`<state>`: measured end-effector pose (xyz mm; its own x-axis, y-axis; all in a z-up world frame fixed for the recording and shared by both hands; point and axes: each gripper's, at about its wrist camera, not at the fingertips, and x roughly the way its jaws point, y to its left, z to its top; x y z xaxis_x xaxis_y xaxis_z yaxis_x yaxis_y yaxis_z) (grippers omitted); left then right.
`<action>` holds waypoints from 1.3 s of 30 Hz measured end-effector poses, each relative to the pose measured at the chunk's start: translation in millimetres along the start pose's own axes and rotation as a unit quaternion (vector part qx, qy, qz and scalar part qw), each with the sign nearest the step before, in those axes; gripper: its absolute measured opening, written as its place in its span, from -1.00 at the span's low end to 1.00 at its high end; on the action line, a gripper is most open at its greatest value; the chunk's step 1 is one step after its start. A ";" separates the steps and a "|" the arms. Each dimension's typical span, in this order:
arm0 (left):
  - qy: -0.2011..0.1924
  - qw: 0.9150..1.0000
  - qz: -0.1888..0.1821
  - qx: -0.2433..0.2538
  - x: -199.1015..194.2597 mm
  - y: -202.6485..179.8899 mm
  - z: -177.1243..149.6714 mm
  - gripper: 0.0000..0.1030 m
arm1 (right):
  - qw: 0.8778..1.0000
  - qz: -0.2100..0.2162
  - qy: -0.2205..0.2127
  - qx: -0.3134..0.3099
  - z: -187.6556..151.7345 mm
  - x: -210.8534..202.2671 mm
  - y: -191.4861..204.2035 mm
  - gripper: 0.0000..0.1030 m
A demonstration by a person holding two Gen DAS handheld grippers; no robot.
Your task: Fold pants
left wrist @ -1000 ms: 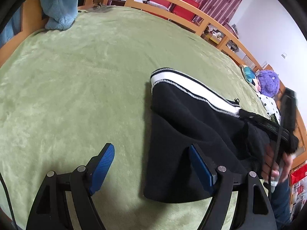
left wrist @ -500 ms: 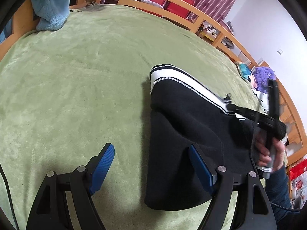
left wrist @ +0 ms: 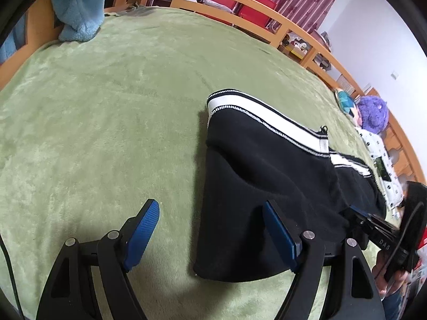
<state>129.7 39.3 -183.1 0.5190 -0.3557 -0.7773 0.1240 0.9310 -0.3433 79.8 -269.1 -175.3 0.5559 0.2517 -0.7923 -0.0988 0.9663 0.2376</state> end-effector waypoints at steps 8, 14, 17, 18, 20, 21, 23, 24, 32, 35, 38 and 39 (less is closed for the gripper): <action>0.010 1.000 0.003 0.017 -1.1 -9.4 -5.2 0.52 | 0.999 -0.003 -0.036 -0.010 -18.9 -32.6 -4.4 -0.84; 0.001 1.000 -0.008 0.020 -3.9 -8.6 -2.1 0.52 | 0.999 -0.025 0.002 -0.039 -11.2 -6.9 -2.4 -0.27; 0.000 1.000 -0.005 0.016 -1.3 -4.1 0.6 0.52 | 0.999 -0.008 -0.051 -0.010 12.3 -20.7 -13.1 0.13; 0.001 1.000 -0.004 0.014 1.0 -1.5 2.5 0.52 | 0.998 -0.011 -0.059 -0.003 20.2 -19.7 -15.7 0.13; 0.003 1.000 -0.005 0.009 4.1 2.2 5.9 0.52 | 0.998 -0.026 -0.053 0.002 40.2 -1.9 -19.3 0.13; 0.003 1.000 -0.008 0.005 4.3 3.3 6.0 0.52 | 0.999 -0.027 -0.042 0.005 48.0 10.9 -21.5 0.13; 0.004 1.000 -0.012 -0.001 4.6 6.2 6.6 0.52 | 0.999 -0.020 -0.011 0.022 57.6 37.5 -28.0 0.13; 0.003 1.000 -0.012 -0.001 4.5 7.1 6.5 0.52 | 1.000 -0.014 0.000 0.027 58.9 47.6 -30.0 0.13; 0.008 1.000 -0.015 0.003 8.3 5.0 10.3 0.52 | 0.999 0.018 -0.032 0.029 57.6 50.4 -30.2 -0.69; 0.009 1.000 -0.024 0.008 3.9 1.4 9.4 0.52 | 0.997 0.025 -0.053 0.047 58.7 21.2 -41.4 -0.70; 0.010 0.999 -0.030 0.012 3.5 -4.1 8.2 0.52 | 0.996 -0.003 -0.073 0.055 59.2 1.4 -58.3 -0.70; 0.011 0.999 -0.033 0.013 4.3 -5.7 8.2 0.52 | 0.996 -0.012 -0.068 0.061 57.6 2.8 -65.8 -0.69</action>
<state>138.2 33.1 -180.2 0.4909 -0.4172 -0.7648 0.1784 0.9074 -0.3805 135.4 -335.0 -160.8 0.6644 0.2114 -0.7169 0.0121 0.9560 0.2932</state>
